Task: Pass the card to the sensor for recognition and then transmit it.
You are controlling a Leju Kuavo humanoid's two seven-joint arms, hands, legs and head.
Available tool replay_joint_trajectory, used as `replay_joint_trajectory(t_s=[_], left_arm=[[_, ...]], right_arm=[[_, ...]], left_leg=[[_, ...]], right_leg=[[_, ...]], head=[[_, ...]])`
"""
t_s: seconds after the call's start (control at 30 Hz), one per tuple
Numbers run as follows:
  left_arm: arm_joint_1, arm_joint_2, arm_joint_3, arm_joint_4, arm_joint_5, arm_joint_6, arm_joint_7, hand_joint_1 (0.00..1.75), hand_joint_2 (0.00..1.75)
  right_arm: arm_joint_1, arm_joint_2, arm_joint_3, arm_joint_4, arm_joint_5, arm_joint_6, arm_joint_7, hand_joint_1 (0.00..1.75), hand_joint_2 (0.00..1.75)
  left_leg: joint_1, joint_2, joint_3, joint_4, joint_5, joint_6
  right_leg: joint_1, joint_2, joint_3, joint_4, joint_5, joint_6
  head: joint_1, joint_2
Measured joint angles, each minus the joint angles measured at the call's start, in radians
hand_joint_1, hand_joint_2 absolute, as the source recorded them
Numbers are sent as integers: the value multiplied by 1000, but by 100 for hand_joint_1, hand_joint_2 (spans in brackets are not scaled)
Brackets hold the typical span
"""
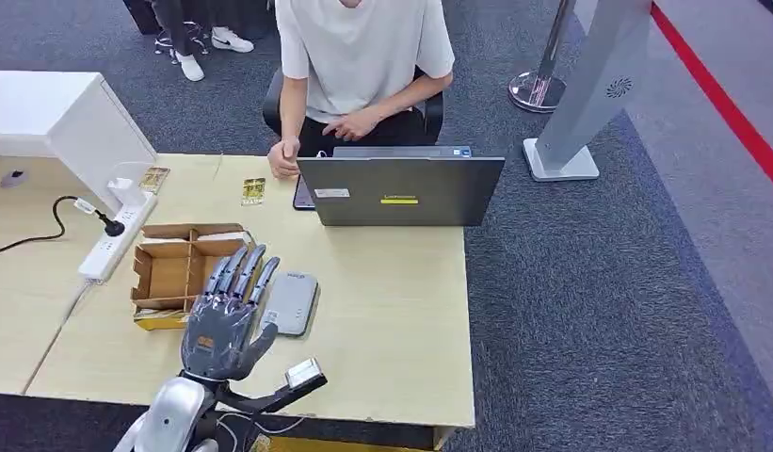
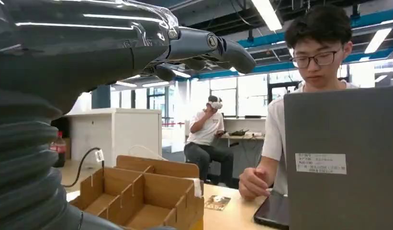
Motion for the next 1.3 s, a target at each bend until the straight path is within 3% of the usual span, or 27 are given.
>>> replay_joint_trajectory(t_s=[0.67,1.3], left_arm=[[27,-2,44,15,12,1,0,0,175],[26,-26,152,88,23,-39,38,0,175]], right_arm=[[0,-5,-14,0,7,0,0,0,0],[0,-5,-16,0,51,11,21,0,0]], left_leg=[[0,0,0,0,0,0],[0,0,0,0,0,0]], right_leg=[[0,-1,0,0,0,0],[0,0,0,0,0,0]], head=[[0,0],[0,0]])
